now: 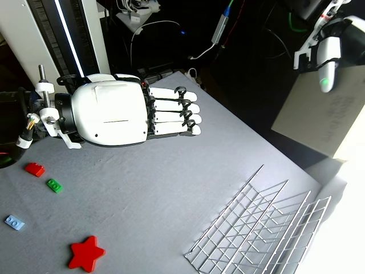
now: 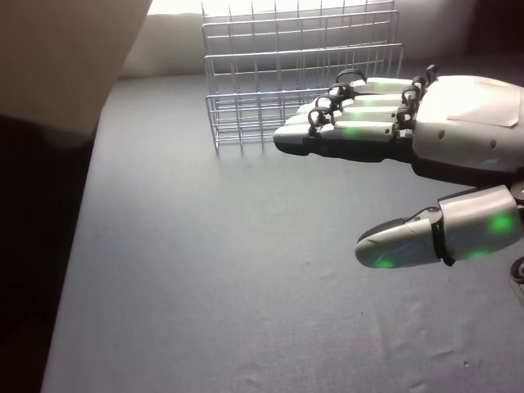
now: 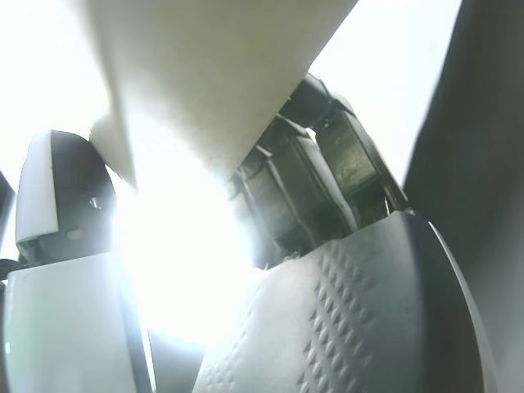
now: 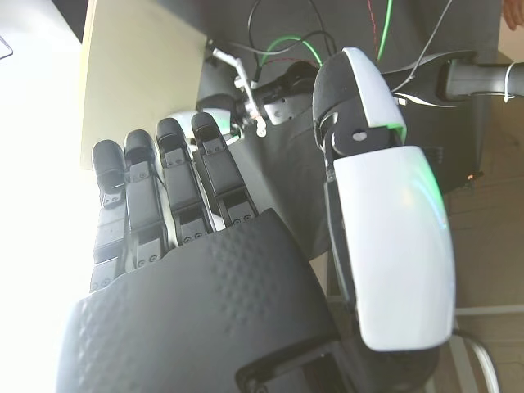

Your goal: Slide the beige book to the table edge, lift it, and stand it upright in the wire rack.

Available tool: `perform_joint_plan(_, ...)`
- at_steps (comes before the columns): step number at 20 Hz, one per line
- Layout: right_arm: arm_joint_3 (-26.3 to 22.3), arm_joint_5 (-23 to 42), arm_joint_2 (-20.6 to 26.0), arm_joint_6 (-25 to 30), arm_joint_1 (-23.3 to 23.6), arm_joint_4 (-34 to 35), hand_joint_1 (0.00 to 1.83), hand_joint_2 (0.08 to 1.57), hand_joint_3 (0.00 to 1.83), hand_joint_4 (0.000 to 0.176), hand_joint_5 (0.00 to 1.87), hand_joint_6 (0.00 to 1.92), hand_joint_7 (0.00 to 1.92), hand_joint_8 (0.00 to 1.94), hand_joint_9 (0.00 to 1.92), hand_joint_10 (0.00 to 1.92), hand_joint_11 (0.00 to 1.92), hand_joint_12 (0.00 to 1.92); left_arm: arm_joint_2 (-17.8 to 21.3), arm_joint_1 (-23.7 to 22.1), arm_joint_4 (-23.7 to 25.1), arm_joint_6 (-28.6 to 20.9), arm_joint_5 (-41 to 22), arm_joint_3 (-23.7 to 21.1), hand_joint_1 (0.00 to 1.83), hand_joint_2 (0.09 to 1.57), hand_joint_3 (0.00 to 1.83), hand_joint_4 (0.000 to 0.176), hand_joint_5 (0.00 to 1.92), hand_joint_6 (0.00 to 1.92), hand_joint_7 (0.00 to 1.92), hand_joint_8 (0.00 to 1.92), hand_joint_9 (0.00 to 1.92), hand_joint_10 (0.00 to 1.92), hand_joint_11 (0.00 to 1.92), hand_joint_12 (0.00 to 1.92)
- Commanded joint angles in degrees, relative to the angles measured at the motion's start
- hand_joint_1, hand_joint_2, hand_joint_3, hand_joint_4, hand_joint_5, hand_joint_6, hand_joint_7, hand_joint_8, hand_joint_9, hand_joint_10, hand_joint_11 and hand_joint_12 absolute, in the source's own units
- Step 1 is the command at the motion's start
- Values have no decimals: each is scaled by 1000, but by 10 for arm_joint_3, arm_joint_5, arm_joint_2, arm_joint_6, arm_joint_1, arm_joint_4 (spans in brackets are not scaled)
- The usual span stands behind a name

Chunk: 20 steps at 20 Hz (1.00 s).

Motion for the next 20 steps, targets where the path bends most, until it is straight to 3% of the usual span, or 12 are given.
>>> perform_joint_plan(1,-2,57,4,2,3,27,111,1171,1,0,44,0,103,1,134,1,0,353,1,-10,4,-17,-100,2,1251,1146,2,0,888,947,971,1271,916,1383,683,1676)
perform_joint_plan(3,-2,58,4,2,3,27,98,1167,0,0,95,17,122,4,153,5,0,442,-7,-10,4,-41,-134,2,1251,1147,0,0,884,950,975,1264,917,1361,688,1654)
perform_joint_plan(8,-2,60,4,0,3,27,109,1167,0,0,81,0,133,2,161,4,0,436,-27,-10,4,-92,-196,3,1251,1149,0,0,887,945,968,1280,927,1390,716,1660)
perform_joint_plan(13,-2,61,4,-2,3,27,115,1163,0,0,103,11,132,0,165,2,0,492,-64,-5,15,-154,-233,17,1252,1146,0,0,889,945,972,1269,918,1395,657,1694)
perform_joint_plan(18,-2,61,4,-4,3,27,81,1175,1,0,37,0,106,3,140,1,0,358,-99,18,25,-219,-273,30,1253,1144,0,0,902,926,972,1268,917,1390,662,1686)
perform_joint_plan(20,-2,61,4,-4,3,26,90,1171,0,0,53,5,124,5,153,4,0,445,-114,22,42,-249,-282,44,1254,1144,0,0,903,917,972,1273,925,1403,680,1698)
